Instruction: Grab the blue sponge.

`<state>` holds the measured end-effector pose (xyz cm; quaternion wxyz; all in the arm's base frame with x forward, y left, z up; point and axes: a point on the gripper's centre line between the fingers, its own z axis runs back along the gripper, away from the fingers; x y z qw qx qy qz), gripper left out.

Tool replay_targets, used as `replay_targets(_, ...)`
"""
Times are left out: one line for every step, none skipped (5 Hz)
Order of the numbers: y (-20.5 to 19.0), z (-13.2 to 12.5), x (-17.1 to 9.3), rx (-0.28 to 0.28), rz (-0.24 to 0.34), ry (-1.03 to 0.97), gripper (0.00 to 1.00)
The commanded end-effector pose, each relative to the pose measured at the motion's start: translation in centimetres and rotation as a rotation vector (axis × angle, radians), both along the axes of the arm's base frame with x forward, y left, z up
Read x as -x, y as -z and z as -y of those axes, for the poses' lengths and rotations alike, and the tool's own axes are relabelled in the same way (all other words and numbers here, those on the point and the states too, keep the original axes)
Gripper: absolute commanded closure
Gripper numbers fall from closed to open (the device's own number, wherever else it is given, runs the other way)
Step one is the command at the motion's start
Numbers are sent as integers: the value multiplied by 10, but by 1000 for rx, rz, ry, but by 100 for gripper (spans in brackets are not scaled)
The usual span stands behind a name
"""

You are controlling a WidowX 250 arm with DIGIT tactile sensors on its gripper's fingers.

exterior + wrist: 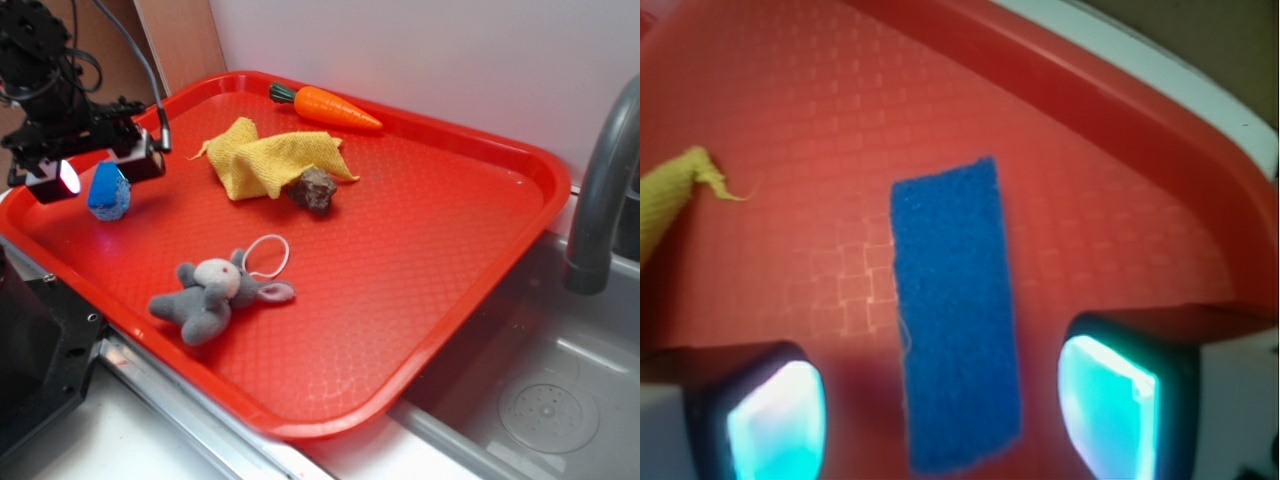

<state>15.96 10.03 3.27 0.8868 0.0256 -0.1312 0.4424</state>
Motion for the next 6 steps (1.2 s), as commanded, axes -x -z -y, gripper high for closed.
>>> replay_targets(21, -7, -9, 14, -32, 4, 0)
replay_targets(23, -8, -9, 44, -25, 1, 100)
replay_targets(25, -9, -6, 39, -34, -14, 100)
replay_targets(12, -6, -9, 16, -45, -9, 100)
replay_targets(-9, 6, -15, -57, -37, 122, 100)
replay_targets(-56, 42, -27, -40, -31, 372, 100)
